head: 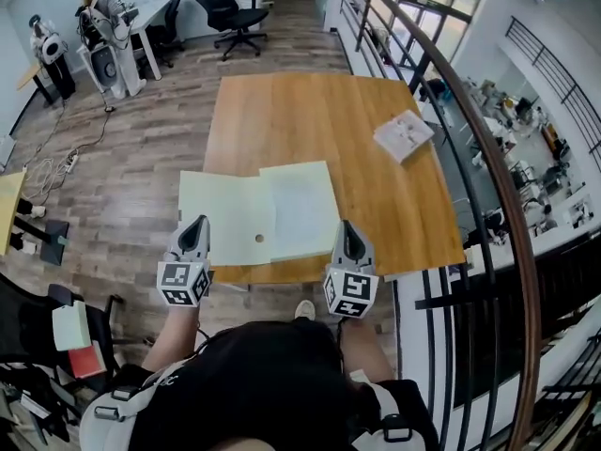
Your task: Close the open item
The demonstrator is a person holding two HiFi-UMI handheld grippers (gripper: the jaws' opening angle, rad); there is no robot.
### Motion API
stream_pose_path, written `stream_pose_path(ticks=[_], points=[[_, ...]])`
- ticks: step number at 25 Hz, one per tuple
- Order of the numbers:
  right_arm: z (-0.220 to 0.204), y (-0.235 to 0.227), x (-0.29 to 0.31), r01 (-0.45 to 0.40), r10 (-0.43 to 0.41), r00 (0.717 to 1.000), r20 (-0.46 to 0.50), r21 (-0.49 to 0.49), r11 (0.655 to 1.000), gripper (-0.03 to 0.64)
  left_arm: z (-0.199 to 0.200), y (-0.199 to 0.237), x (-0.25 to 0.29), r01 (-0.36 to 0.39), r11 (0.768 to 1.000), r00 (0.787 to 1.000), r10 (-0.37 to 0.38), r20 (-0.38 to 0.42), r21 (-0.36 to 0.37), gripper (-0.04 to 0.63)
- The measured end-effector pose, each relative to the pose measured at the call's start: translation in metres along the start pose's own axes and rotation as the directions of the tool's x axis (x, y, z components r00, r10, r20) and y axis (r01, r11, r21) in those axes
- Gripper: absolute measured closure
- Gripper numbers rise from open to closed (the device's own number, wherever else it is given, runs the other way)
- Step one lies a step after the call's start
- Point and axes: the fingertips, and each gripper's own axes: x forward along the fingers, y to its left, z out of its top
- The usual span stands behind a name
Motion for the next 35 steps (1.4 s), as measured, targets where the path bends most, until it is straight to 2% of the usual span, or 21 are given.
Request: stream_pose_path(ticks=[5,9,15,18,20,22,23,24,25,28,31,35], points=[[-0.008,-0.031,0.036,-0.031,0.032,0.999,-0.024,0.016,0.999,0.614,0.0,0.004,0.027,-0.069,0.998,0.996,0.07,-0.047,0.007,0.595],[-0.022,-0.048,0.063,-0.078,0.078,0.994,-0.079,0.002,0.997,0.614,-0.007,0.007,0.044,-0.122,0.992,0.99,0.12,-0.08,-0.016,0.595],[-0.038,-0.06,0.099,-0.08,0.083,0.989,-0.124,0.03,0.996,0.614,-0.02,0.037,0.068,-0.148,0.989,0.98,0.145,-0.136,-0.013,0.595],[-0.05,-0.064,0.112,-0.065,0.075,0.985,-0.157,0.067,0.996,0.614,-0.018,0.05,0.074,-0.151,0.988,0.977,0.154,-0.145,0.03,0.595],[-0.058,-0.063,0.124,-0.074,0.083,0.982,-0.171,0.058,0.996,0.611,-0.02,0.063,0.078,-0.153,0.987,0.975,0.16,-0.156,0.052,0.595],[-0.069,-0.06,0.133,-0.089,0.097,0.976,-0.196,0.046,0.995,0.582,-0.03,0.077,0.078,-0.165,0.986,0.968,0.168,-0.185,0.034,0.589],[-0.076,-0.06,0.136,-0.096,0.105,0.971,-0.216,0.049,0.994,0.556,-0.036,0.083,0.078,-0.172,0.985,0.965,0.172,-0.2,0.018,0.549],[-0.083,-0.06,0.139,-0.102,0.112,0.964,-0.239,0.053,0.993,0.539,-0.042,0.089,0.077,-0.18,0.984,0.96,0.176,-0.216,0.001,0.492],[-0.092,-0.06,0.143,-0.107,0.119,0.957,-0.266,0.057,0.993,0.524,-0.049,0.096,0.077,-0.19,0.982,0.955,0.181,-0.237,-0.016,0.465],[-0.122,-0.061,0.143,-0.12,0.136,0.925,-0.356,0.066,0.991,0.488,-0.078,0.117,0.07,-0.234,0.968,0.927,0.193,-0.322,-0.092,0.442],[-0.159,-0.063,0.133,-0.135,0.165,0.873,-0.459,0.097,0.986,0.469,-0.112,0.136,0.052,-0.282,0.946,0.894,0.2,-0.401,-0.158,0.437],[-0.201,-0.072,0.119,-0.132,0.191,0.806,-0.561,0.144,0.981,0.462,-0.166,0.15,0.021,-0.312,0.919,0.839,0.148,-0.523,-0.242,0.433]])
